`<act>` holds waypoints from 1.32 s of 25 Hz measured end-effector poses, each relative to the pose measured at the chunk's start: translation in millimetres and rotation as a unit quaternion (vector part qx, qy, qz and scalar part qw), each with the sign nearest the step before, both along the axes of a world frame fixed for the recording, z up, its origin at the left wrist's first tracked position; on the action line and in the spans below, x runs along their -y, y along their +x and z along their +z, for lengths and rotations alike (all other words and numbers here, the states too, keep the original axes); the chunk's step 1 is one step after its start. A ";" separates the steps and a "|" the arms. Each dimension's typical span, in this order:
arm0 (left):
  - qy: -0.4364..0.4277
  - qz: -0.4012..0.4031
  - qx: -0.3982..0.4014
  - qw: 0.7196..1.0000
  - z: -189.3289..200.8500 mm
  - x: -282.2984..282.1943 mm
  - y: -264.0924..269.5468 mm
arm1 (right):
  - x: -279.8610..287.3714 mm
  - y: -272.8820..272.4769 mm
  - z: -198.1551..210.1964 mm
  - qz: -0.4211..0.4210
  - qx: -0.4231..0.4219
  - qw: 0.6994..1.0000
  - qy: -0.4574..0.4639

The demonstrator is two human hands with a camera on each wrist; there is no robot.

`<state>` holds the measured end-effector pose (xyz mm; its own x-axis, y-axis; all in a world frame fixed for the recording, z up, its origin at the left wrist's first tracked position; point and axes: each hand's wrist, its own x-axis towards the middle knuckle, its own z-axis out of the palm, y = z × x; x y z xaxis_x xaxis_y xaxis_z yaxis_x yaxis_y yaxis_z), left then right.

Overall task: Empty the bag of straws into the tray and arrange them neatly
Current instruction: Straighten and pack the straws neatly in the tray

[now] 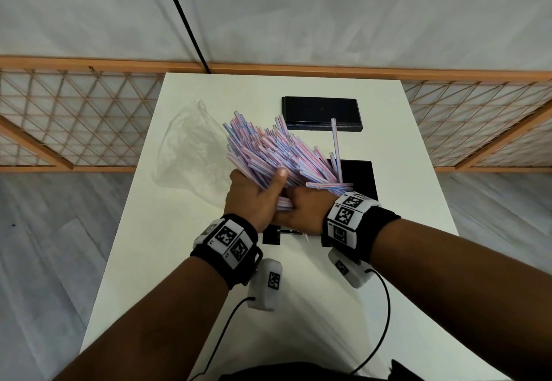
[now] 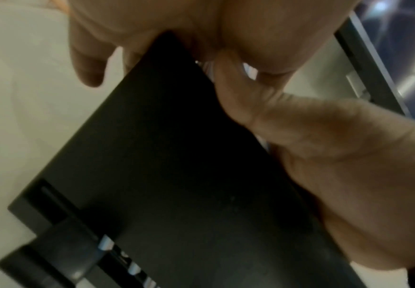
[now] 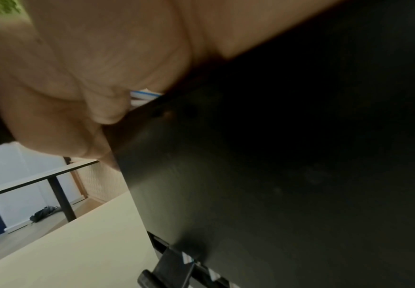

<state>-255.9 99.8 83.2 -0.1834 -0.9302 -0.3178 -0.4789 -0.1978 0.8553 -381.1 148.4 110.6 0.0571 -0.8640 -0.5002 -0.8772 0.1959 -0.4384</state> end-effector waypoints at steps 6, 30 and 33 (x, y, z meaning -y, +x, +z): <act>0.010 0.067 -0.090 0.994 -2.8 10.7 12.7 | -20.8 -6.4 17.5 0.085 -0.044 0.993 -0.067; -0.048 0.065 -0.013 0.997 32.3 17.8 18.8 | -15.3 -47.6 15.4 -0.029 -0.121 0.982 -0.142; -0.027 0.080 -0.037 0.996 32.2 16.2 18.5 | -12.7 -38.9 15.5 -0.044 -0.104 0.984 -0.140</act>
